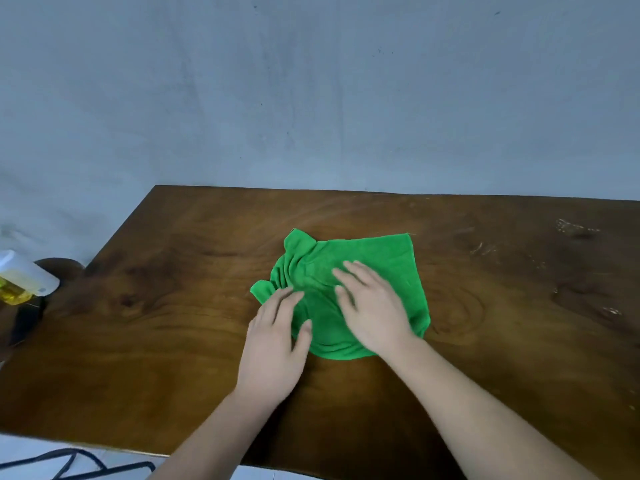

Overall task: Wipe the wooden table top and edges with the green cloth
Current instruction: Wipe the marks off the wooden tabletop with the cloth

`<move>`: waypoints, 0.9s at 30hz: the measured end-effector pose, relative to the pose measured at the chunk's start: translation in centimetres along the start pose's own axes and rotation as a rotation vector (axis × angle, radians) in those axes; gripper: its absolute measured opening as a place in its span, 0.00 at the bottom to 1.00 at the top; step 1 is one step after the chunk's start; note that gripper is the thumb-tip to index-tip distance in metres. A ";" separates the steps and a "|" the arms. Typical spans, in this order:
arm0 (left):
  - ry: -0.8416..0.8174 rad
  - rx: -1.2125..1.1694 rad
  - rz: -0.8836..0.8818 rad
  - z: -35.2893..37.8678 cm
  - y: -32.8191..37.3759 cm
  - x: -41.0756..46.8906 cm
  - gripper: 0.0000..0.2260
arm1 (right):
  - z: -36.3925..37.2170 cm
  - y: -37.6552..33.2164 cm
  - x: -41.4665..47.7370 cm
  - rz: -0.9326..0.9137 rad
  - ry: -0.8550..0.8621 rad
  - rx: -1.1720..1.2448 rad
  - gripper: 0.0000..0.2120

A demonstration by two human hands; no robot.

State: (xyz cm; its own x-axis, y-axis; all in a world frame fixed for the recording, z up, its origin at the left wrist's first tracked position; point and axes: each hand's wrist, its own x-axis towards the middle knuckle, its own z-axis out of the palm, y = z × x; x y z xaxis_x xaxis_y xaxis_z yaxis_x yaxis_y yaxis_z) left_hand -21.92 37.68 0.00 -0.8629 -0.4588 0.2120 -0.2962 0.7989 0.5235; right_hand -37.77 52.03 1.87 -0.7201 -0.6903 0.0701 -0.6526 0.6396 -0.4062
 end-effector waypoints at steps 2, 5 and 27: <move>-0.088 0.045 0.044 1.0 1.7 2.5 0.26 | -1.4 4.0 -1.7 0.088 0.106 -0.020 0.23; -0.269 0.183 0.106 3.6 4.4 6.0 0.30 | -2.7 9.6 -3.8 0.229 0.138 -0.072 0.24; -0.185 0.393 -0.483 -2.4 -14.0 17.5 0.42 | -2.0 13.1 -3.6 0.359 -0.064 -0.270 0.37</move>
State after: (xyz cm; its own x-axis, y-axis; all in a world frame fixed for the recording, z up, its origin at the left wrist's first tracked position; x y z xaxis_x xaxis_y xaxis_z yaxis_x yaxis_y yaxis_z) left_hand -31.87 17.53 -1.70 -0.6411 -0.7554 -0.1356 -0.7659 0.6184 0.1761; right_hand -44.19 63.52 -1.90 -0.9015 -0.4229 -0.0919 -0.4085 0.9016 -0.1421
